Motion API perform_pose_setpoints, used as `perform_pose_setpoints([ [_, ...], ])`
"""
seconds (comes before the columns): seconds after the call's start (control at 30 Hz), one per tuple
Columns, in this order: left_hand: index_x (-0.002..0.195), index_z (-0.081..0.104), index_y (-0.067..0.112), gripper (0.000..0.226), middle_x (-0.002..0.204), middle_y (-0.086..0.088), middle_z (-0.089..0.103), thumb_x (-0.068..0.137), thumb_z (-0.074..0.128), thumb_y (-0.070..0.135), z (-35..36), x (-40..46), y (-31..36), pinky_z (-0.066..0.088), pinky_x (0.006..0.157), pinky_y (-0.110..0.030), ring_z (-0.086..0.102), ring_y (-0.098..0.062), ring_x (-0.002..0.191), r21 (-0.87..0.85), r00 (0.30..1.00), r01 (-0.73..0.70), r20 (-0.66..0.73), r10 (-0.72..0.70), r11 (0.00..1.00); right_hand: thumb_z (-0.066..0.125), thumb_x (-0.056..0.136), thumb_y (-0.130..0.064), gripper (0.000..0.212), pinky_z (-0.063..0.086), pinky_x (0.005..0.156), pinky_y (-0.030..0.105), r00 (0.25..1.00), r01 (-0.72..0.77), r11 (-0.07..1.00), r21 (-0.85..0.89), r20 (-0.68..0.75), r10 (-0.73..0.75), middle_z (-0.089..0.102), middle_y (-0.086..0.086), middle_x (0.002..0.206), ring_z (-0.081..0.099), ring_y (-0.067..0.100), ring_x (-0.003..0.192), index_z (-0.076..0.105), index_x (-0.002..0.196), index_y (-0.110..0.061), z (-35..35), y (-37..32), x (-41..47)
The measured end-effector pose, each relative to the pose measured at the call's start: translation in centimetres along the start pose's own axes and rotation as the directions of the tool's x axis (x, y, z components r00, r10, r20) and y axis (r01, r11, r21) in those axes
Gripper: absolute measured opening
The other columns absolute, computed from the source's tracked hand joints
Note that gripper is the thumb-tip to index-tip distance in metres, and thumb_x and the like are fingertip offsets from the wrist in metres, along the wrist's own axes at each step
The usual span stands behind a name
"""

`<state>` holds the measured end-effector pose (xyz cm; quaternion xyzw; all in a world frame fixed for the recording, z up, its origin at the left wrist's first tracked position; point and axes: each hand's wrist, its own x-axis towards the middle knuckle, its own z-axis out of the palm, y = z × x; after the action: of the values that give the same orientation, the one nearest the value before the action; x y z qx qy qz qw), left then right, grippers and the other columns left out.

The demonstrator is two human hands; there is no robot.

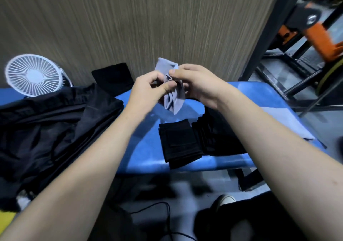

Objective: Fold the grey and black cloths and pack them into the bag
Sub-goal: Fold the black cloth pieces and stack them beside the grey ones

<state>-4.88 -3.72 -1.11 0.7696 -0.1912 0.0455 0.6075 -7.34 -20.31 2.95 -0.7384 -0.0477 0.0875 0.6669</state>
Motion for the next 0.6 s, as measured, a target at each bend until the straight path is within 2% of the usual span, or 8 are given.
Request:
perform_pose_setpoints([
  [0.07,0.074,0.06,0.013,0.023,0.066,0.0,0.059,0.091,0.073,0.021,-1.2,-0.8,0.1,0.043,0.063,-0.032,0.051,-0.014,0.063,-0.059,1.0,0.023,0.007,-0.022,0.998,0.061,0.098,-0.02,0.014,0.054,0.081,0.042,1.0,0.022,1.0,0.004,-0.004,-0.022,0.07,0.007,0.08,0.067,0.016,0.07,0.065,0.099,-0.006,1.0,-0.2,-0.6],
  [0.17,0.068,0.058,0.023,0.029,0.064,0.003,0.053,0.091,0.069,0.038,-3.2,-1.8,0.5,0.037,0.062,-0.029,0.043,-0.014,0.063,-0.176,0.999,0.042,0.011,-0.041,0.983,0.059,0.097,-0.016,0.025,0.051,0.098,0.052,1.0,0.022,1.0,0.012,-0.014,-0.022,0.07,0.025,0.107,0.067,0.033,0.097,0.068,0.113,0.002,2.6,-0.5,-1.3],
  [0.23,0.066,0.055,0.026,0.034,0.069,-0.003,0.049,0.088,0.066,0.05,-4.4,-2.5,0.9,0.033,0.062,-0.029,0.041,-0.018,0.068,-0.223,0.999,0.05,0.004,-0.05,0.973,0.056,0.093,-0.008,0.024,0.054,0.091,0.049,0.998,0.011,1.0,0.015,-0.059,-0.01,0.069,0.02,0.098,0.065,0.029,0.09,0.069,0.11,0.002,3.6,-0.6,-1.4],
  [0.27,0.066,0.053,0.025,0.036,0.073,-0.007,0.046,0.088,0.064,0.051,-5.0,-2.9,1.1,0.031,0.063,-0.029,0.039,-0.019,0.072,-0.242,0.998,0.059,0.0,-0.06,0.968,0.053,0.09,-0.003,0.022,0.056,0.08,0.044,0.996,0.004,1.0,0.015,-0.093,-0.002,0.068,0.015,0.089,0.064,0.025,0.082,0.07,0.103,0.001,4.0,-0.7,-1.4],
  [0.33,0.067,0.051,0.024,0.037,0.074,-0.007,0.043,0.094,0.063,0.046,-6.4,-3.7,1.3,0.03,0.062,-0.03,0.037,-0.02,0.072,-0.284,0.995,0.096,0.0,-0.1,0.954,0.048,0.082,0.003,0.024,0.047,0.06,0.032,0.985,-0.007,1.0,0.009,-0.172,0.008,0.06,0.008,0.072,0.055,0.02,0.067,0.069,0.088,-0.005,5.0,-0.7,-1.5],
  [0.37,0.068,0.051,0.023,0.036,0.073,-0.005,0.044,0.097,0.061,0.041,-7.2,-4.0,1.2,0.031,0.061,-0.029,0.039,-0.018,0.07,-0.3,0.992,0.119,-0.001,-0.125,0.946,0.047,0.081,0.004,0.024,0.042,0.057,0.029,0.978,-0.01,1.0,0.003,-0.206,0.011,0.057,0.007,0.068,0.051,0.02,0.065,0.068,0.083,-0.008,5.4,-0.6,-1.5],
  [0.47,0.086,0.058,0.011,0.028,0.084,-0.008,0.052,0.097,0.06,0.036,-9.7,-5.1,0.8,0.035,0.071,-0.036,0.048,-0.019,0.08,-0.32,0.978,0.183,-0.041,-0.206,0.93,0.049,0.081,0.001,0.023,0.037,0.055,0.026,0.966,-0.039,0.999,-0.038,-0.258,0.028,0.058,0.004,0.067,0.05,0.018,0.064,0.066,0.075,-0.013,6.3,0.1,-1.7],
  [0.6,0.107,0.063,-0.004,0.043,0.097,-0.011,0.066,0.1,0.056,0.038,-13.0,-6.9,-1.0,0.045,0.081,-0.036,0.06,-0.019,0.089,-0.27,0.948,0.242,-0.14,-0.287,0.932,0.051,0.082,-0.003,0.02,0.042,0.061,0.028,0.96,-0.058,0.992,-0.114,-0.279,0.024,0.065,0.003,0.073,0.057,0.017,0.069,0.068,0.078,-0.014,7.2,1.3,-1.8],
])
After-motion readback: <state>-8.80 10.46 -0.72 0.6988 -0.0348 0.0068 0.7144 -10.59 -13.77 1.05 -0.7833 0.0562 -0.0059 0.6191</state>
